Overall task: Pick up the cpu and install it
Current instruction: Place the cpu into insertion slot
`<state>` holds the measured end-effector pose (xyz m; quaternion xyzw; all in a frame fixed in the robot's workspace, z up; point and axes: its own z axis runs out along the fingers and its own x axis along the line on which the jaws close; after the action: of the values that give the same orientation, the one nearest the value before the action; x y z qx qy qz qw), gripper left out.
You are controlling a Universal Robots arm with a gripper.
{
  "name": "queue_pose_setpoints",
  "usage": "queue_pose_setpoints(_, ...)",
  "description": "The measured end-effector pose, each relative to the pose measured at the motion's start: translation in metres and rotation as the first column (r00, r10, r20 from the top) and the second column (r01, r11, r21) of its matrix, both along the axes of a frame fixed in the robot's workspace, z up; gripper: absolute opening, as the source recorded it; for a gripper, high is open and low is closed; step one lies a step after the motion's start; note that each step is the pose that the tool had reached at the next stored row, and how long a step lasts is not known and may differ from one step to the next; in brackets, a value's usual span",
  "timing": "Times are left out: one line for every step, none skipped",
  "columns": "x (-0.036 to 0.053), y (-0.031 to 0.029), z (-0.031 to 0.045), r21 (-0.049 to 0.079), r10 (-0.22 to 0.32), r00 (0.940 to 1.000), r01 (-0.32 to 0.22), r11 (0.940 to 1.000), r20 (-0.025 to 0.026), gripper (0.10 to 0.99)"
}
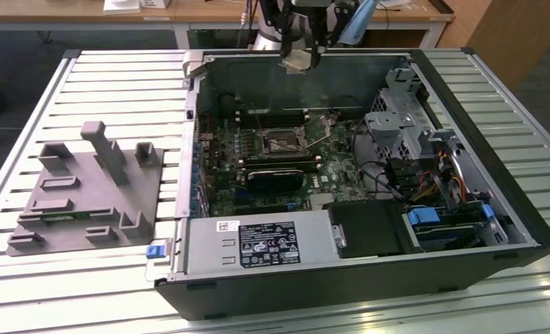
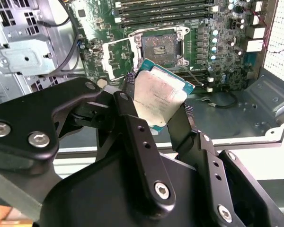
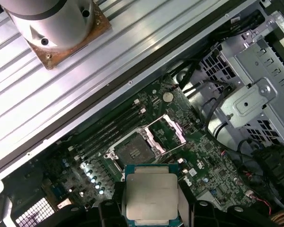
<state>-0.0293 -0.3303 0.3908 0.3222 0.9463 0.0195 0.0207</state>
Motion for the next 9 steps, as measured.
queue_pose_setpoints(0.0, 0.0, -0.0001, 0.0, -0.009, 1.0, 0.009, 1.0, 0.0, 0.529)
queue_pose_setpoints(0.0, 0.0, -0.0001, 0.0, -0.017, 0.9998, 0.017, 0.9998, 0.0, 0.529)
queue_pose_setpoints(0.0, 0.0, -0.0002, 0.0, -0.026, 0.9997, 0.026, 0.9997, 0.0, 0.529)
queue_pose_setpoints(0.0, 0.0, -0.0002, 0.0, -0.034, 0.9994, 0.034, 0.9994, 0.0, 0.529)
queue_pose_setpoints(0.0, 0.0, -0.0003, 0.0, -0.042, 0.9991, 0.042, 0.9991, 0.0, 0.529)
queue_pose_setpoints(0.0, 0.0, -0.0003, 0.0, -0.05, 0.9988, 0.05, 0.9988, 0.0, 0.529)
queue_pose_setpoints(0.0, 0.0, -0.0004, 0.0, -0.058, 0.9983, 0.058, 0.9983, 0.0, 0.529)
queue_pose_setpoints(0.0, 0.0, -0.0004, 0.0, -0.066, 0.9978, 0.066, 0.9978, 0.0, 0.529)
queue_pose_setpoints(0.0, 0.0, -0.0005, 0.0, -0.073, 0.9973, 0.073, 0.9973, 0.0, 0.529)
